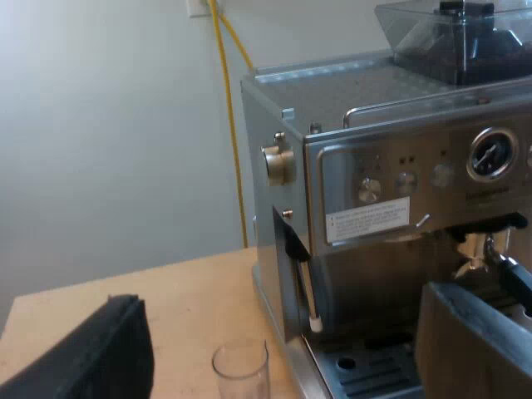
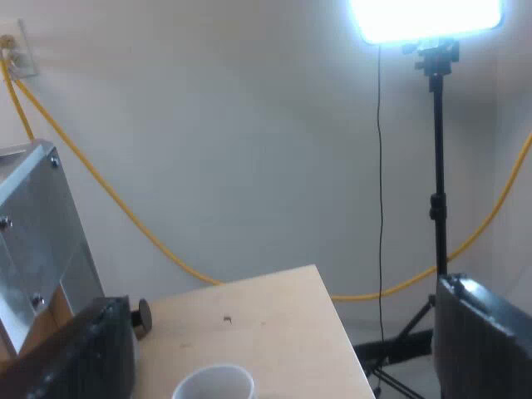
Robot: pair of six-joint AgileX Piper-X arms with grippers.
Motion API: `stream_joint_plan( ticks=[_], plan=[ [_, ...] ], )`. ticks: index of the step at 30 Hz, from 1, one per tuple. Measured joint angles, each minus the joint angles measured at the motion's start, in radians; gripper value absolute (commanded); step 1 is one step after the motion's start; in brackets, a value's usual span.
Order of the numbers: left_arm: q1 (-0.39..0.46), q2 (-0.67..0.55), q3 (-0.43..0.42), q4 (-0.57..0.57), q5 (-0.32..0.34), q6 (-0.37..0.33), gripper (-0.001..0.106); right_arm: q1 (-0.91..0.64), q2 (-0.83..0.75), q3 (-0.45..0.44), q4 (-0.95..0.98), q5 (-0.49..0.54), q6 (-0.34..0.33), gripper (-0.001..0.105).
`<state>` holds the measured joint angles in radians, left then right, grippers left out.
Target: Pour the beans into the coffee machine
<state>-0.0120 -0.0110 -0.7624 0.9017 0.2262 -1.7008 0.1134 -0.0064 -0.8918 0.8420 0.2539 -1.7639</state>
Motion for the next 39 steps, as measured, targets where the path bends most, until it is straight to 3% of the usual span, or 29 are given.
stream_joint_plan(
  ticks=[14, 20, 34, 39],
  plan=[
    [0.0, 0.0, -0.008, 0.026, -0.001, -0.017, 0.067, 0.0, -0.001, 0.032, 0.037, 0.004, 0.0, 0.079],
    [0.0, 0.0, 0.0, 0.025, -0.046, -0.017, 0.067, 0.0, -0.001, 0.088, 0.042, -0.061, 0.0, 0.079],
    [0.0, -0.002, 0.189, 0.03, -0.055, -0.017, 0.067, 0.0, 0.001, 0.266, 0.044, -0.134, 0.0, 0.079],
    [0.0, -0.002, 0.215, 0.03, -0.055, -0.017, 0.067, 0.0, 0.001, 0.31, 0.044, -0.151, 0.0, 0.079]
  ],
)
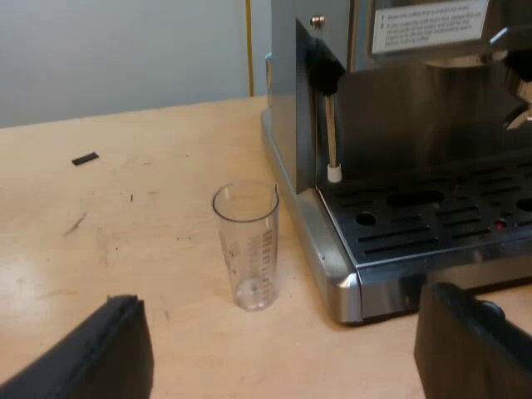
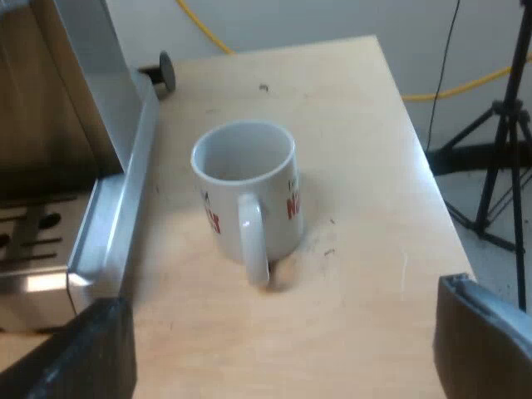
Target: Pour the beans into the coffee machine
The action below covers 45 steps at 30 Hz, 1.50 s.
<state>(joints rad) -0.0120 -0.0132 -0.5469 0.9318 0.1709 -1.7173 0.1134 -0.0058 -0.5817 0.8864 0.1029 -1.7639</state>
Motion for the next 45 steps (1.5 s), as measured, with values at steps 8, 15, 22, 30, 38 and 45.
stream_joint_plan(
  ticks=[8, 15, 22, 30, 38, 45],
  plan=[
    [0.0, 0.0, 0.022, 0.0, 0.0, 0.0, 0.067, 0.0, 0.0, 0.059, 0.007, -0.009, 0.0, 0.079],
    [0.0, 0.0, 0.022, 0.009, 0.0, 0.013, 0.067, 0.0, 0.0, 0.073, 0.078, -0.009, 0.0, 0.079],
    [0.0, 0.0, 0.022, 0.105, -0.005, 0.019, 0.067, 0.0, 0.0, 0.073, 0.107, -0.009, 0.0, 0.079],
    [0.0, 0.0, 0.022, 0.106, -0.005, 0.019, 0.067, 0.0, 0.0, 0.073, 0.111, -0.009, 0.0, 0.079],
    [0.0, 0.0, 0.022, 0.106, -0.005, 0.019, 0.067, 0.0, 0.0, 0.073, 0.111, -0.009, 0.0, 0.079],
    [0.0, 0.0, 0.022, 0.106, -0.005, 0.019, 0.067, 0.0, 0.0, 0.073, 0.111, -0.009, 0.0, 0.079]
  ],
)
